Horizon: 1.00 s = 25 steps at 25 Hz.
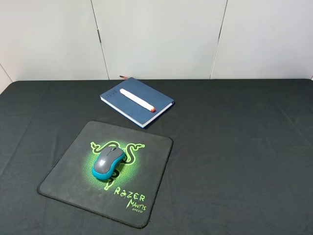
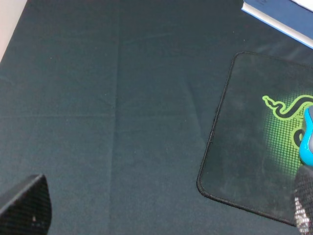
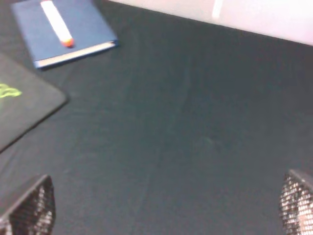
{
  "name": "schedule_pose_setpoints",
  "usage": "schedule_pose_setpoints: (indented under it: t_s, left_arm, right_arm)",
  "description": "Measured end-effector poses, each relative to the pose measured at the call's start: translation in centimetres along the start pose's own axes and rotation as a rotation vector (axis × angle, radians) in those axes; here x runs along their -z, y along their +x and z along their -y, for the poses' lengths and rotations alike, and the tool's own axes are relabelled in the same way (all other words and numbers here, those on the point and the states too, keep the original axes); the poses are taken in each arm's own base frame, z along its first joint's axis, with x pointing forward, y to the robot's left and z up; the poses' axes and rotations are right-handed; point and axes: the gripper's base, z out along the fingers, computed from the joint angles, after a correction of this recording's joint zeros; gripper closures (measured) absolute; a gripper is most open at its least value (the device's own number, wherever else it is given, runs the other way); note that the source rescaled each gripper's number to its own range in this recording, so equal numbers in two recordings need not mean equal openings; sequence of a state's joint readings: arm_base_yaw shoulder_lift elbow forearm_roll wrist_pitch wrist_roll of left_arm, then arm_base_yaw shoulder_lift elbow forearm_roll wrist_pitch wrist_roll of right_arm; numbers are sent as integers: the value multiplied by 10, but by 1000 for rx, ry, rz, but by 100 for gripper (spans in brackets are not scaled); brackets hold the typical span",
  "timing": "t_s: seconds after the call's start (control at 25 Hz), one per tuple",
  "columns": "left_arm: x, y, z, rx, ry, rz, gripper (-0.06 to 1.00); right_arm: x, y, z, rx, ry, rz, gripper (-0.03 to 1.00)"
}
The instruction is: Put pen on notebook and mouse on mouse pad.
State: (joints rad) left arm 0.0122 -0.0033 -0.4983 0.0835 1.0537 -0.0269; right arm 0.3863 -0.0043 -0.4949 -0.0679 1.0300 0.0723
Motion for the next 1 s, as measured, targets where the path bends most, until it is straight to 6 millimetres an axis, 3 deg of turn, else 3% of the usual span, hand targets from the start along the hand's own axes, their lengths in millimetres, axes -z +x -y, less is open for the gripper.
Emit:
schedule_pose_setpoints:
  t_s: [0.4,1.0]
  left_arm:
    - [0,0,0,0,0,0,1]
    - [0,0,0,0,0,0,1]
  right_arm:
    - [1,1,-2,-127,255,5,-3]
    - [2,1,-2,-174,352,6,-3]
